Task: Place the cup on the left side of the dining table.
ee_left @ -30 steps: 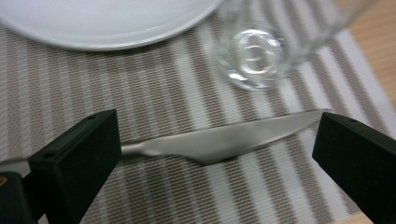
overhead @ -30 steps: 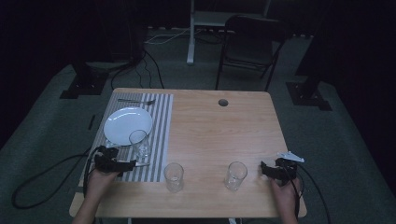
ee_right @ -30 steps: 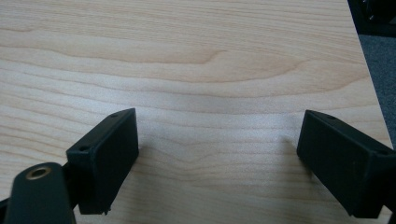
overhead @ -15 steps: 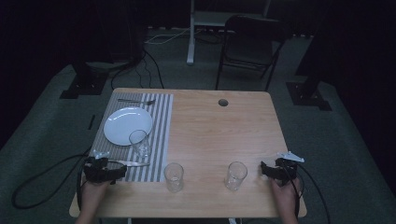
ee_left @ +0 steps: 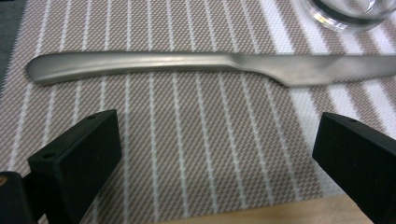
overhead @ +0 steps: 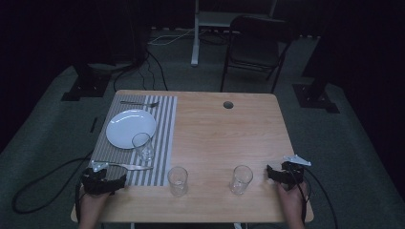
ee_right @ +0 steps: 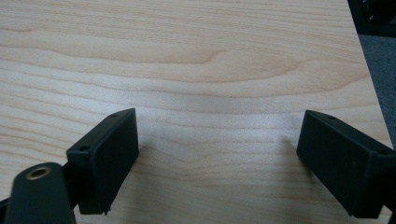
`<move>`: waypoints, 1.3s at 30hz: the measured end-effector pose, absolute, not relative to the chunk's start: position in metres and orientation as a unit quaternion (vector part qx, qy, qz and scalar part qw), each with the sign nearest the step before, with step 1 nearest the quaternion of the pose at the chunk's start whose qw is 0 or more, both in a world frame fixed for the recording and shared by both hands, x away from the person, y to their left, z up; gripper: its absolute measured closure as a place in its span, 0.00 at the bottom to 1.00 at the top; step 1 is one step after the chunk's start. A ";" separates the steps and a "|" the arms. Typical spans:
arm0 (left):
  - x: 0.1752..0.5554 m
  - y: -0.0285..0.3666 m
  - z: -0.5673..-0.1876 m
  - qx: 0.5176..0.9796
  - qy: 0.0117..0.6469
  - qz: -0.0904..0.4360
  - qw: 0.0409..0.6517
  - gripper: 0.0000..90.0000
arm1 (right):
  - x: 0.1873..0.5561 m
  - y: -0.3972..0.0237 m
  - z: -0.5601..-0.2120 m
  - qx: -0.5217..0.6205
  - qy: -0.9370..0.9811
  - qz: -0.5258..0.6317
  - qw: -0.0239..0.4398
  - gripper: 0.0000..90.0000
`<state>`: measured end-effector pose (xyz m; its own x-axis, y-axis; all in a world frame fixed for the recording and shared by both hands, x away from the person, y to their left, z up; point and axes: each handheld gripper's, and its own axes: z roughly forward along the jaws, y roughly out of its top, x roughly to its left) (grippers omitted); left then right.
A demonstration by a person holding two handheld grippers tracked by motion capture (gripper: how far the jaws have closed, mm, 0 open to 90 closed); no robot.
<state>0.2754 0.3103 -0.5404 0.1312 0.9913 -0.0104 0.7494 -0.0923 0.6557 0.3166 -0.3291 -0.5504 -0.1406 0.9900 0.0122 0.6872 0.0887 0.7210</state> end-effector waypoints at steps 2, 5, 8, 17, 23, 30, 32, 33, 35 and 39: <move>0.273 0.313 -0.542 0.704 0.615 0.226 0.275 0.02 | 0.317 -0.329 -0.550 0.605 0.693 0.300 0.253 0.14; 0.271 0.316 -0.544 0.709 0.604 0.238 0.275 0.02 | 0.317 -0.329 -0.550 0.605 0.693 0.300 0.253 0.14; 0.268 0.316 -0.546 0.704 0.604 0.246 0.279 0.02 | 0.317 -0.329 -0.550 0.605 0.693 0.300 0.253 0.14; 0.266 0.315 -0.546 0.687 0.625 0.254 0.271 0.02 | 0.317 -0.329 -0.550 0.605 0.693 0.299 0.252 0.14; 0.265 0.313 -0.546 0.681 0.631 0.257 0.270 0.02 | 0.317 -0.329 -0.550 0.605 0.693 0.300 0.252 0.14; 0.265 0.313 -0.546 0.681 0.631 0.256 0.269 0.02 | 0.317 -0.329 -0.550 0.605 0.693 0.299 0.252 0.14; 0.265 0.313 -0.546 0.680 0.632 0.257 0.269 0.02 | 0.317 -0.329 -0.550 0.605 0.693 0.299 0.252 0.14; 0.265 0.313 -0.546 0.680 0.632 0.257 0.269 0.02 | 0.317 -0.329 -0.550 0.605 0.693 0.300 0.252 0.14; 0.265 0.313 -0.546 0.680 0.632 0.257 0.269 0.02 | 0.317 -0.329 -0.550 0.605 0.693 0.300 0.252 0.14; 0.265 0.313 -0.546 0.680 0.632 0.257 0.269 0.02 | 0.317 -0.329 -0.550 0.605 0.693 0.300 0.252 0.14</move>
